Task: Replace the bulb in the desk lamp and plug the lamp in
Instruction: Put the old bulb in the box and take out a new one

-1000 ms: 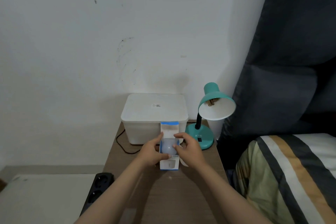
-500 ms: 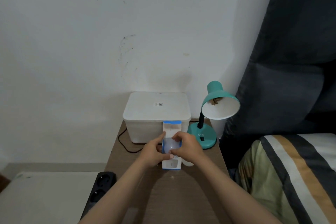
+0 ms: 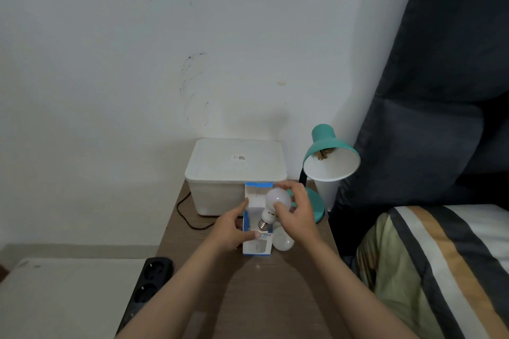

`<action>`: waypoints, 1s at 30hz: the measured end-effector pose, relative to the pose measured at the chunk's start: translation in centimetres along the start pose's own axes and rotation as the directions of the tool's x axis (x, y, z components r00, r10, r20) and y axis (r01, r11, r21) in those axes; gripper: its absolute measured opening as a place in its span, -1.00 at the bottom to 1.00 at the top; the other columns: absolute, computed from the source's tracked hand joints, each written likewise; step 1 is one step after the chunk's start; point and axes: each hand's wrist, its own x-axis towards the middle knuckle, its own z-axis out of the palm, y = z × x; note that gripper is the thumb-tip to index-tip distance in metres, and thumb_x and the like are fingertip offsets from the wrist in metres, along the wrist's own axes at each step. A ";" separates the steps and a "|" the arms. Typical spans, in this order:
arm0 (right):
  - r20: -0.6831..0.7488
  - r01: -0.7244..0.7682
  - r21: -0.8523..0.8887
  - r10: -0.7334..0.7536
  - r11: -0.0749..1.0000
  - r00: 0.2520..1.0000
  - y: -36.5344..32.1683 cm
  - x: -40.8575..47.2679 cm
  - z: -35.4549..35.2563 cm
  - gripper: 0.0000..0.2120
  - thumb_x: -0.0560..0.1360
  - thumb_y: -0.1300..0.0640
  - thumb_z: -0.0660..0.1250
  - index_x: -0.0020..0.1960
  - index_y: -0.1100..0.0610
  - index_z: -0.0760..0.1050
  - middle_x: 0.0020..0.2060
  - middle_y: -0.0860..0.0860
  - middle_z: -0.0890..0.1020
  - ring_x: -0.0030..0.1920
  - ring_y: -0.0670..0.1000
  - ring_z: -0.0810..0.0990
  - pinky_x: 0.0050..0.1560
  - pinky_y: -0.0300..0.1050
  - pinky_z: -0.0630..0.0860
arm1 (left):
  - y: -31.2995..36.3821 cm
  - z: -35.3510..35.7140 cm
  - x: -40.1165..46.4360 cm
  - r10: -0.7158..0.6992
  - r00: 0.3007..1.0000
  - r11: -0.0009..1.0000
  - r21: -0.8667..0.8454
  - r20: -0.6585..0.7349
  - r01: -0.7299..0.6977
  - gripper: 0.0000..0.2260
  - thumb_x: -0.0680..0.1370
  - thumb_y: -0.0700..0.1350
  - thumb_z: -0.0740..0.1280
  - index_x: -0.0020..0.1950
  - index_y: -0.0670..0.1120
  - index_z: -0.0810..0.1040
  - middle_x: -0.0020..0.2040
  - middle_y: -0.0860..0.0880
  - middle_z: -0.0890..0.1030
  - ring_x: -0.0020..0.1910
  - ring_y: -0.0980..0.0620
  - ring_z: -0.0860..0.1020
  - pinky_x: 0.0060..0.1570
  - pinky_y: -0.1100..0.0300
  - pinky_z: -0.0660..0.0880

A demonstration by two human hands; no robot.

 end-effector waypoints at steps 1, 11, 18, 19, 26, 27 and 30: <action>-0.015 0.033 0.024 -0.033 0.999 0.999 0.0 0.0 -0.2 -0.71 0.37 0.20 0.21 0.05 -0.02 0.49 0.02 -0.10 0.52 0.03 -0.15 0.50 0.04 -0.21 0.49 | 0.1 0.0 -0.1 0.002 1.000 1.000 -0.007 -0.002 -0.002 -0.15 0.35 -0.09 0.52 0.48 0.11 0.09 0.12 0.05 0.53 -0.01 0.09 0.54 -0.14 0.26 0.55; -0.014 -0.214 -0.143 0.215 0.966 0.977 -0.2 -0.2 -0.5 -0.88 0.45 -0.02 0.39 -0.11 0.03 0.57 -0.27 -0.07 0.61 -0.23 -0.16 0.54 -0.28 -0.28 0.41 | 0.1 1.1 -1.3 0.076 0.988 0.997 0.014 -0.138 -0.074 -0.49 0.35 -0.06 0.51 0.28 0.06 0.47 -0.07 0.05 0.63 -0.13 0.08 0.60 -0.15 0.06 0.61; 0.053 -0.167 -0.328 0.195 0.930 0.979 0.3 -1.1 0.0 -0.73 0.41 -0.06 0.41 0.08 -0.05 0.57 -0.19 -0.11 0.62 -0.16 -0.15 0.57 -0.22 -0.31 0.45 | 0.2 2.1 -2.2 0.114 0.944 0.993 0.040 -0.308 -0.107 -0.54 0.32 -0.07 0.53 0.19 -0.03 0.54 -0.10 0.00 0.59 -0.19 0.04 0.55 -0.22 0.20 0.51; 0.064 -0.140 -0.375 0.176 0.916 0.982 0.4 -1.3 0.1 -0.75 0.41 -0.06 0.41 0.05 -0.03 0.59 -0.17 -0.12 0.63 -0.14 -0.15 0.58 -0.22 -0.31 0.45 | 0.1 2.2 -2.2 0.110 0.940 0.994 0.037 -0.322 -0.104 -0.55 0.32 -0.07 0.53 0.18 -0.05 0.54 -0.09 -0.01 0.60 -0.18 0.04 0.56 -0.21 0.20 0.52; 0.093 -0.059 -0.533 0.128 0.844 0.987 1.5 -2.3 0.9 -0.81 0.41 -0.08 0.39 -0.08 0.01 0.64 -0.10 -0.08 0.62 -0.08 -0.11 0.55 -0.15 -0.22 0.48 | 0.0 2.4 -2.2 0.109 0.917 0.994 0.049 -0.384 -0.098 -0.62 0.30 -0.08 0.55 0.06 -0.12 0.59 -0.13 -0.01 0.62 -0.21 0.07 0.57 -0.31 0.36 0.44; 0.098 -0.045 -0.540 0.116 0.840 0.988 1.6 -2.4 1.0 -0.81 0.42 -0.08 0.39 -0.07 0.01 0.64 -0.10 -0.08 0.62 -0.09 -0.11 0.55 -0.16 -0.21 0.49 | 0.0 2.5 -2.2 0.113 0.912 0.993 0.055 -0.393 -0.100 -0.64 0.30 -0.08 0.55 0.04 -0.12 0.59 -0.14 -0.01 0.62 -0.21 0.08 0.57 -0.31 0.37 0.43; 0.104 -0.033 -0.551 0.108 0.834 0.989 1.8 -2.7 1.2 -0.80 0.43 -0.08 0.37 -0.06 0.01 0.64 -0.11 -0.07 0.59 -0.10 -0.10 0.54 -0.19 -0.20 0.48 | -0.1 2.6 -2.3 0.121 0.898 0.993 0.050 -0.423 -0.111 -0.66 0.30 -0.08 0.55 0.01 -0.12 0.58 -0.15 0.00 0.62 -0.22 0.09 0.57 -0.29 0.29 0.50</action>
